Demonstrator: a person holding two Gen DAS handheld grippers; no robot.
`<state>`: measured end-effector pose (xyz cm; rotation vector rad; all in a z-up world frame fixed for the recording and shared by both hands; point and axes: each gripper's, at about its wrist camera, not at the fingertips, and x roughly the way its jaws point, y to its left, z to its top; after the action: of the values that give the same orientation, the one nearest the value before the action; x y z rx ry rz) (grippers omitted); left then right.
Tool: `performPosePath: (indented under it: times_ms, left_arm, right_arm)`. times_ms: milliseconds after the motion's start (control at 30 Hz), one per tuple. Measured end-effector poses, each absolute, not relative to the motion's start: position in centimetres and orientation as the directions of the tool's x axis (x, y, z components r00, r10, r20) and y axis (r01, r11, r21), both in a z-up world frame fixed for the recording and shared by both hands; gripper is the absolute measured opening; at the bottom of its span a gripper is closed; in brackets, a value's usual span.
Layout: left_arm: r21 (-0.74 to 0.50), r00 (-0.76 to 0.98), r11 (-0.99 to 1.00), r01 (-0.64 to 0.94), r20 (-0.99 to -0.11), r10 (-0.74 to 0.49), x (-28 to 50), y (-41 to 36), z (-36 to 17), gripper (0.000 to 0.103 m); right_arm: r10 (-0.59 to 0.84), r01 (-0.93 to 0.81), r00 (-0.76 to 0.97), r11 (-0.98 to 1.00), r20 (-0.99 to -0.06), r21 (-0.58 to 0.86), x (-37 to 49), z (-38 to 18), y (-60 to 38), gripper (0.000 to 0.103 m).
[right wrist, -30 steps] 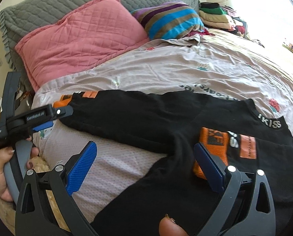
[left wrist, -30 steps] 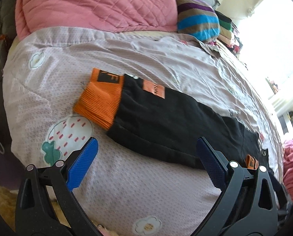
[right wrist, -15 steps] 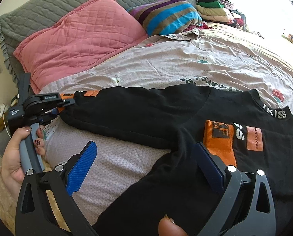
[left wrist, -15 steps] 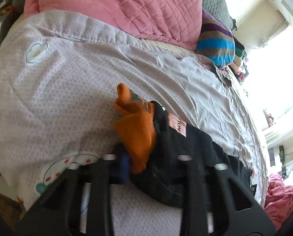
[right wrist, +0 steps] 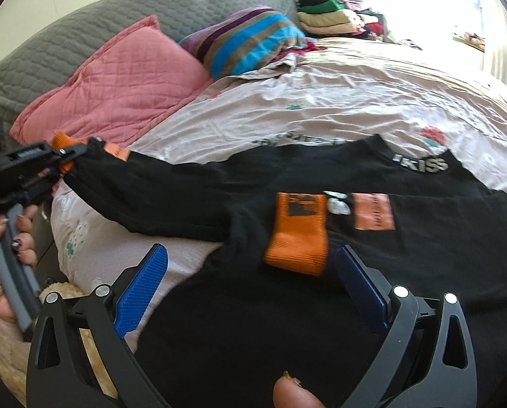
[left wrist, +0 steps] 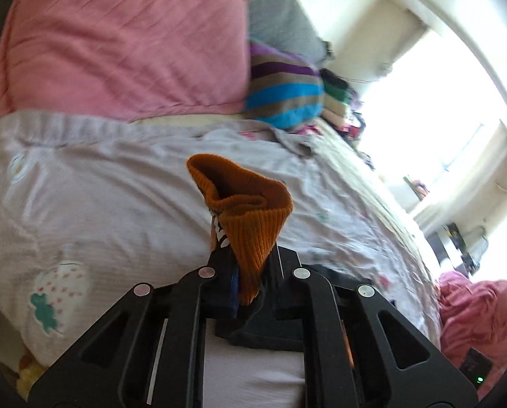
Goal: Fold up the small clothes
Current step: 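Lift the sleeve with the left gripper and carry it across toward the right gripper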
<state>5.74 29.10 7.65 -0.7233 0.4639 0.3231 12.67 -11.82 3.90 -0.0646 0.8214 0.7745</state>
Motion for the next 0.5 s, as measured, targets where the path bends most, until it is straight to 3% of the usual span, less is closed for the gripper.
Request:
performPosePath:
  times_ms: [500]
  left_arm:
    - [-0.559, 0.891, 0.802, -0.209, -0.446, -0.078, 9.5, 20.0, 12.3, 0.005]
  right_arm:
    - [0.547, -0.494, 0.522, 0.819, -0.654, 0.291, 14.6, 4.3, -22.3, 0.098]
